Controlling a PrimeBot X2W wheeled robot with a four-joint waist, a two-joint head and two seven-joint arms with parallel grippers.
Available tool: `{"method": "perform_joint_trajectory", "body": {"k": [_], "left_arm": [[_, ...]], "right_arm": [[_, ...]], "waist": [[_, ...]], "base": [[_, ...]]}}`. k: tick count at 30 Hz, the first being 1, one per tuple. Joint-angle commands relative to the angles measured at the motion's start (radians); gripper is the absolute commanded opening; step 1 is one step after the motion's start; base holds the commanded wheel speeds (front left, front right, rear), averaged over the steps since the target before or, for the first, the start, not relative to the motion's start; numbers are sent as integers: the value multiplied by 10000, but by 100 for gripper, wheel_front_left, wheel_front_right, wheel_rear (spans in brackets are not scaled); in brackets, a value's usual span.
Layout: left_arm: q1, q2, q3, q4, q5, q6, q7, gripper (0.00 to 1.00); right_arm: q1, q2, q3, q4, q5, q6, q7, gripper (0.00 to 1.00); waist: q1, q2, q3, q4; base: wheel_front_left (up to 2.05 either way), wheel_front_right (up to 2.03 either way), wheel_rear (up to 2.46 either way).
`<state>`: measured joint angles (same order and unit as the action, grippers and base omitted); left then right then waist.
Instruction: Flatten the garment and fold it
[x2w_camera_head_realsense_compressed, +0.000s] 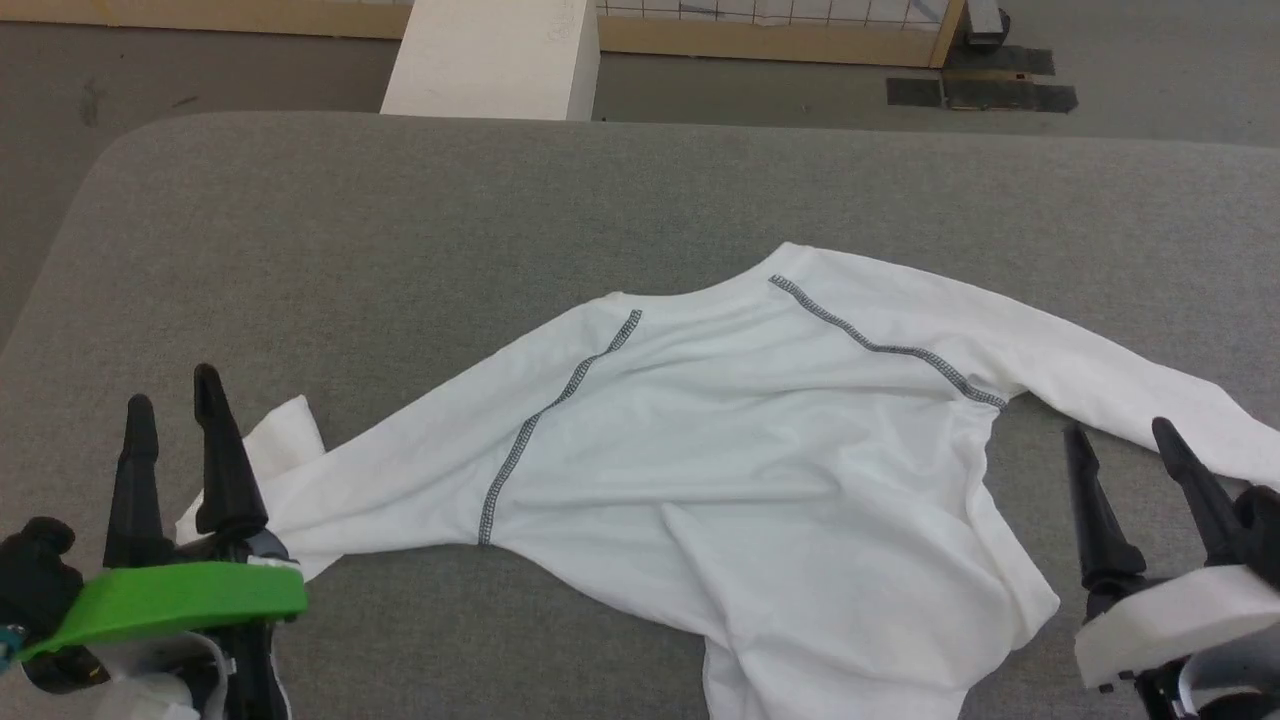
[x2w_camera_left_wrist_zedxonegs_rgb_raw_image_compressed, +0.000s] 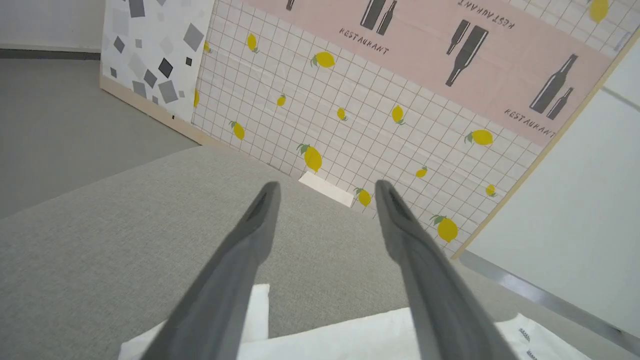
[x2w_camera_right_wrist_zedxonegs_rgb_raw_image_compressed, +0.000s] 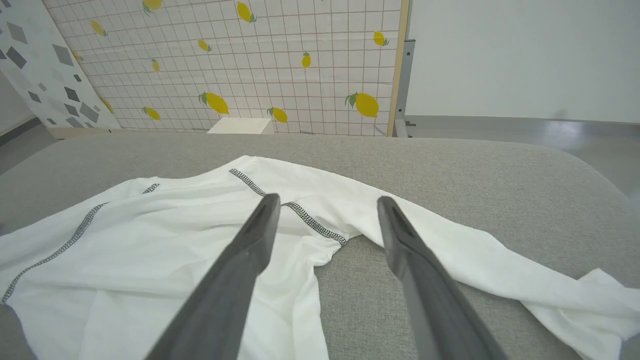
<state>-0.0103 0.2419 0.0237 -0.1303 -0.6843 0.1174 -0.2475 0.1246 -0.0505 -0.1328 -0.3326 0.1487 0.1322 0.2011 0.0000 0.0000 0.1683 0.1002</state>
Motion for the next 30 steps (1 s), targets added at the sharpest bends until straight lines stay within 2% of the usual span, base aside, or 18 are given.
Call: {"method": "perform_joint_trajectory", "body": {"k": [1, 6, 8, 13, 19, 20, 21, 22, 26, 30], "left_arm": [[234, -231, -3, -310, 326, 96, -74, 100], [828, -803, -283, -760, 979, 95, -129, 100], [902, -867, -381, -727, 1183, 49, -133, 100], [871, -587, -761, -573, 2122, 33, -137, 100], [757, -354, -1236, -397, 2780, 78, -10, 100], [740, -349, -1280, -384, 2811, 84, 13, 100], [726, -350, -1311, -372, 2823, 88, 34, 100], [707, -356, -1340, -353, 2825, 91, 56, 100], [718, -337, -1379, -291, 2806, 106, 121, 100], [753, -337, -1439, -239, 2752, 97, 197, 100]], "right_arm": [[-335, 3, 87, -20, -221, -15, 219, 100], [-559, 3, 532, 637, -898, -15, 1875, 100], [-613, 3, 612, 978, -1016, -15, 2297, 100], [-655, 3, 661, 1994, -1664, -15, 3203, 100], [-1043, 3, 858, 3089, -1970, -15, 3386, 100], [-1132, 3, 907, 3304, -1962, -15, 3413, 77], [-1209, 3, 969, 3460, -1988, -15, 3438, 49], [-1317, 3, 998, 3605, -1951, -15, 3434, 0], [-1830, 3, 845, 3588, -1672, -15, 3337, 0], [-2102, -239, 492, 2884, -1500, -15, 3643, 0]], "waist": [[0, 0, 33, -26], [0, 0, 268, 121], [0, 0, 351, 210], [0, 0, 456, 502], [0, 0, 518, 724], [0, 0, 520, 736], [0, 0, 519, 740], [0, 0, 507, 737], [0, 0, 355, 570], [0, 0, 112, 338]], "base": [[0, 0, 0], [0, 0, 0], [0, 0, 0], [0, 0, 0], [0, 0, 0], [0, 0, 0], [0, 0, 0], [0, 0, 0], [0, 0, 0], [0, 0, 0]]}}
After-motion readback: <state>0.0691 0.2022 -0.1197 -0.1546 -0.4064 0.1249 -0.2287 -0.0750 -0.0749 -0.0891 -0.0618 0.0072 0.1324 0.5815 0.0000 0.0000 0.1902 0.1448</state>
